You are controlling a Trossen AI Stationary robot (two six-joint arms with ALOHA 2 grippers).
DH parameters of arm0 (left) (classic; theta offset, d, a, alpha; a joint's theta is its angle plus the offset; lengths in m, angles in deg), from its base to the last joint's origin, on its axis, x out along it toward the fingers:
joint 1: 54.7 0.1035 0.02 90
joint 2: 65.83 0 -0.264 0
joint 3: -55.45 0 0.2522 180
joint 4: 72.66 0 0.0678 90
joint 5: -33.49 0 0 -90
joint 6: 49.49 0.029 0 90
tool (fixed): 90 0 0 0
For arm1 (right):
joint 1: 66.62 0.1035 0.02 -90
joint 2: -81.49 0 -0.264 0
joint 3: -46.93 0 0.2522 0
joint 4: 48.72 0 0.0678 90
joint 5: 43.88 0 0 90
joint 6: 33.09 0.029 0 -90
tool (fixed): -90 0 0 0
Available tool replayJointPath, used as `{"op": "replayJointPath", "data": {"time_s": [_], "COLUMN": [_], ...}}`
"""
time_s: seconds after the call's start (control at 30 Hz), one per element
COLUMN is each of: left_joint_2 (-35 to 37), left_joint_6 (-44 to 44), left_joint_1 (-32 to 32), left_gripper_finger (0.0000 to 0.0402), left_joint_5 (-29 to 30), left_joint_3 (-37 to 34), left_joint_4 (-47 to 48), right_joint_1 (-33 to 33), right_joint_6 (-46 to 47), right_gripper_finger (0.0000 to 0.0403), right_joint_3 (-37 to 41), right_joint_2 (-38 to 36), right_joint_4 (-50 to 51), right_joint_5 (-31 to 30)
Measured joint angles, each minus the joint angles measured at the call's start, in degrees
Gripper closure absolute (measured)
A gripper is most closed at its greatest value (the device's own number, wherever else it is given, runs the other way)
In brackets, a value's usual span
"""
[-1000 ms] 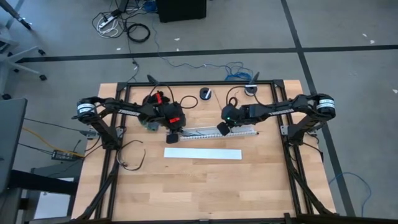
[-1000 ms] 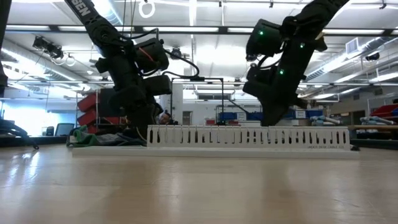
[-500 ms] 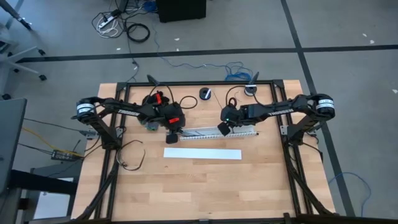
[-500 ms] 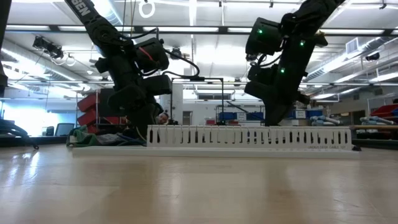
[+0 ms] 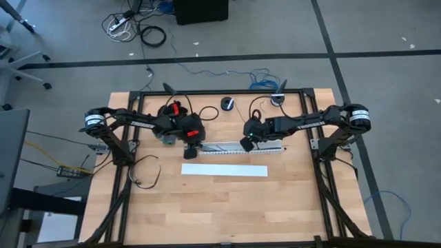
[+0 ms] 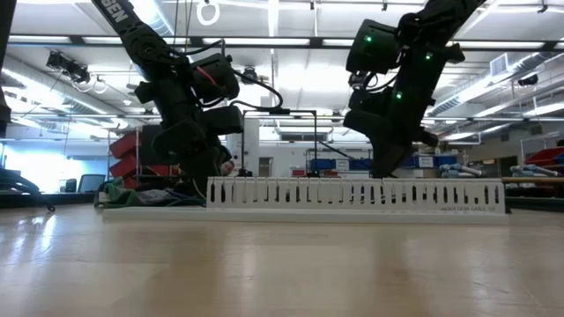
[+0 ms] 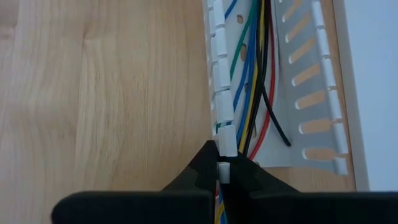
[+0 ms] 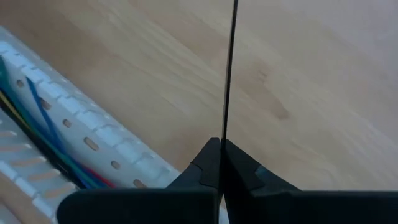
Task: Ziptie cables
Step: Put the ziptied cables into the white cable duct
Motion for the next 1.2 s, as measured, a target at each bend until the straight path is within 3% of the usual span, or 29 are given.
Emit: {"op": "replayJointPath", "data": {"time_s": [1.2], "left_joint_2": [0.0], "left_joint_6": [-4.0], "left_joint_1": [-1.1], "left_gripper_finger": [0.0401], "left_joint_5": [-1.0], "left_joint_3": [0.0], "left_joint_4": [-2.2], "right_joint_1": [-0.8], "right_joint_6": [0.1], "right_gripper_finger": [0.0403], "right_joint_3": [0.0], "right_joint_2": [0.4], "right_joint_4": [0.7], "right_joint_5": [-1.6]}}
